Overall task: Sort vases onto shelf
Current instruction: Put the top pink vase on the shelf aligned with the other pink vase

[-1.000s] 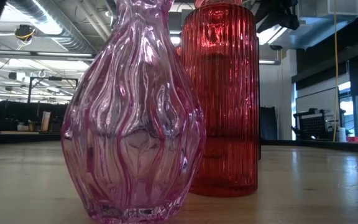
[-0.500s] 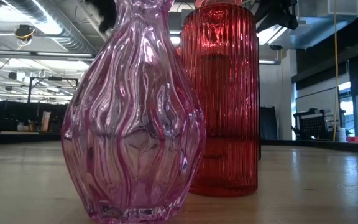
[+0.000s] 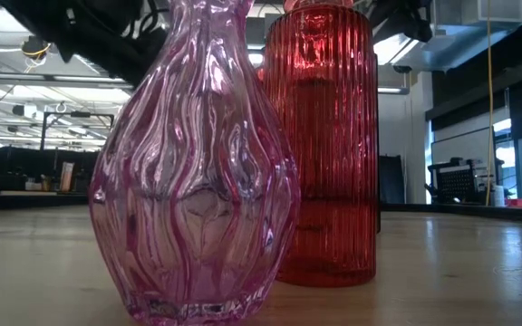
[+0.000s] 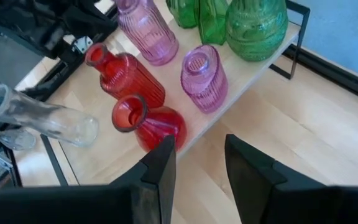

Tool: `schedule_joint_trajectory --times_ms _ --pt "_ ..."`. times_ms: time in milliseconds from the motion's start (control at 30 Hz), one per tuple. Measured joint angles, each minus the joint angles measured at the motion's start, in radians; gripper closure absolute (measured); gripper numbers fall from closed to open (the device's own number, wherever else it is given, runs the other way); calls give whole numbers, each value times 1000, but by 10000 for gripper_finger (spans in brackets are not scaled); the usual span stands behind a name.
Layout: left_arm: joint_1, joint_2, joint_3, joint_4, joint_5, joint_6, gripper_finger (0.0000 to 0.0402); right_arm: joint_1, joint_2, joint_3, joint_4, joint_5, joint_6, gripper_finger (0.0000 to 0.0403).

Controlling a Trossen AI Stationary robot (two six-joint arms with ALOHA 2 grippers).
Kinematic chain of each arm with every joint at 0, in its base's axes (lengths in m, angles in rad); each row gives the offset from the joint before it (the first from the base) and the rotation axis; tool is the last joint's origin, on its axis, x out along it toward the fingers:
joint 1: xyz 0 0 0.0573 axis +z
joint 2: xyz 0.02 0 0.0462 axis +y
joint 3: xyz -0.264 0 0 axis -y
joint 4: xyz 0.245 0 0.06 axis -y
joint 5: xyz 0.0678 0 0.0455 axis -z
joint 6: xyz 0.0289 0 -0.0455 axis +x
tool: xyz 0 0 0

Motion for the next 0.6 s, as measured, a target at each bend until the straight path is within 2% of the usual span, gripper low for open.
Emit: schedule_joint_trajectory --times_ms 167,367,600 --pt "64 41 -50 193 28 38 401 0 0 0 21 0 38 281" --pt "118 157 -51 312 210 -21 401 0 0 0 20 0 44 281" --pt "121 229 -19 374 241 -5 401 0 0 0 20 1 73 281"
